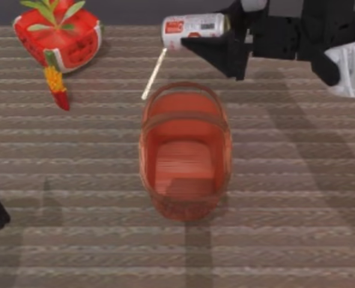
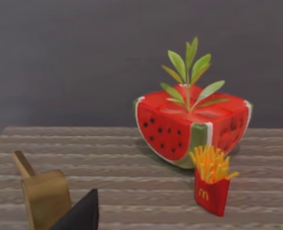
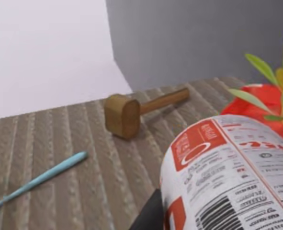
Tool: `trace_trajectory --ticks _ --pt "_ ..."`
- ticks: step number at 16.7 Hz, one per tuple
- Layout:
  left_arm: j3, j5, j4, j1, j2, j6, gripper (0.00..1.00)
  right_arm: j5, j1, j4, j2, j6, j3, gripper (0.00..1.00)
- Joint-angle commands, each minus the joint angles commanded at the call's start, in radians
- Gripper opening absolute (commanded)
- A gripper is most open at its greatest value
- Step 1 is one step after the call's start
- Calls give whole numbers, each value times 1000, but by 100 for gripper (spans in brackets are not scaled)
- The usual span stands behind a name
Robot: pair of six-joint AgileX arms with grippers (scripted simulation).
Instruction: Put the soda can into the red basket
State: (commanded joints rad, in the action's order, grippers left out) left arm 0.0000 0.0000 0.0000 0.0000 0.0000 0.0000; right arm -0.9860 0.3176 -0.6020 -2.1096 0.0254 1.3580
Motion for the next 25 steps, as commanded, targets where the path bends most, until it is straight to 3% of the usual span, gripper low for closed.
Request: trace_trajectory --ticks 3,5,12,20,25 --pt "0 0 0 0 0 0 100 -94 11 -142 47 -45 -56 0" --pt "0 0 0 0 0 0 100 -123 15 -183 63 -57 -72 0" --pt "0 0 0 0 0 0 100 -128 12 -202 46 -59 -74 0" --pt "0 0 0 0 0 0 100 -124 20 -490 -163 -55 -150 0" --pt "0 0 0 0 0 0 100 -123 20 -509 -179 -54 -158 0"
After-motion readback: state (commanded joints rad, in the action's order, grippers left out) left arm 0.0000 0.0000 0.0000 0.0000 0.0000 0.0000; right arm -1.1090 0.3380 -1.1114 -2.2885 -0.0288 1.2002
